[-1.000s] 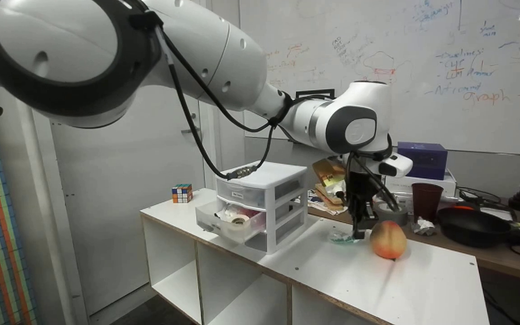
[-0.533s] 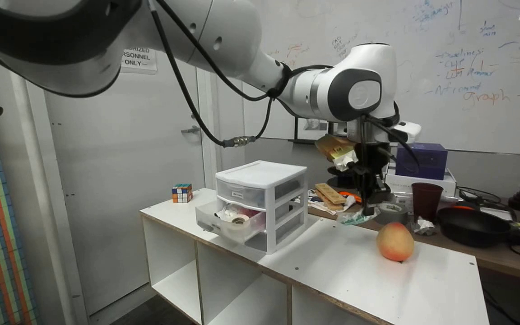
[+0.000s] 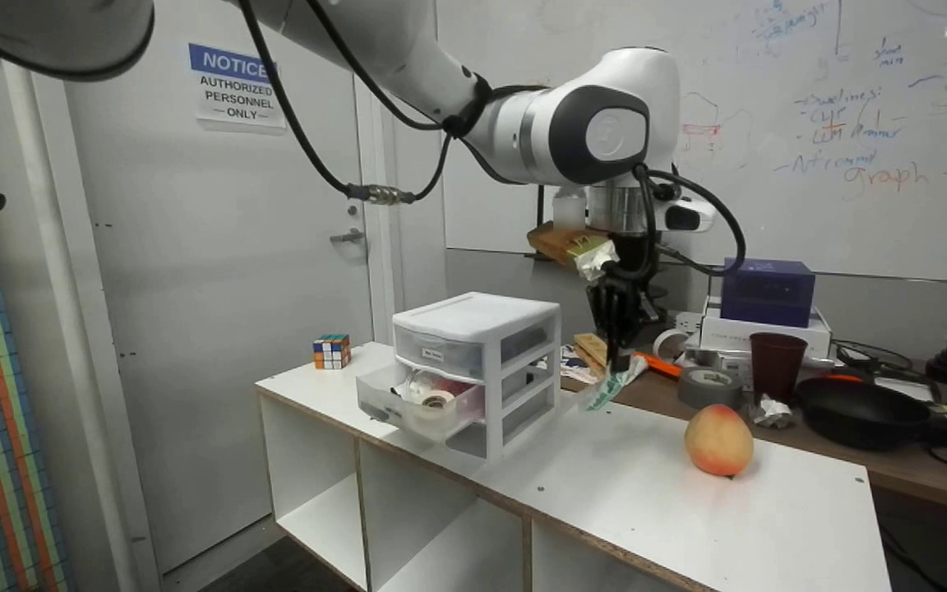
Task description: Pick the masking tape and the plastic and put them in the drawer, then close it
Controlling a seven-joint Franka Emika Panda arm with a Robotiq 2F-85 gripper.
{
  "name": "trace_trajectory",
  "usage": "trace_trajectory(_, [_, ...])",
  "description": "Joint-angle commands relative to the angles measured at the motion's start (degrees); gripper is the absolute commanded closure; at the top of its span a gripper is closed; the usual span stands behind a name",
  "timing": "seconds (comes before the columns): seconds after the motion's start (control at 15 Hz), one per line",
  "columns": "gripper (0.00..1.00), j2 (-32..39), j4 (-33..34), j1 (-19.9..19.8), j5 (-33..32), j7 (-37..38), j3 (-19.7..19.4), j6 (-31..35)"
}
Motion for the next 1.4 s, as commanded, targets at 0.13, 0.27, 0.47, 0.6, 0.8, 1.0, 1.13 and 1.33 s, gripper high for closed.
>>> trace_trajectory(0.13, [0.93,-15.70,-18.47,2.86,-4.36,-6.12,2.20,2.55])
trace_trajectory(0.27, [0.93,-20.49,-23.62,3.81,-5.57,-7.37,2.86,2.90])
trace_trajectory(0.47, [0.95,-26.83,-30.09,4.74,-5.58,-9.92,4.48,1.19])
trace_trajectory(0.6, [0.96,-29.87,-33.99,5.13,-4.98,-12.00,5.53,0.78])
trace_trajectory(0.8, [0.96,-32.86,-38.67,5.69,-4.41,-13.82,6.62,0.31])
trace_trajectory(1.0, [0.97,-34.52,-41.69,6.11,-3.93,-14.58,7.25,-0.19])
trace_trajectory(1.13, [0.96,-35.02,-43.37,6.28,-3.51,-14.96,7.49,1.11])
trace_trajectory(1.33, [0.97,-34.88,-45.22,6.20,-2.05,-15.18,7.70,3.37])
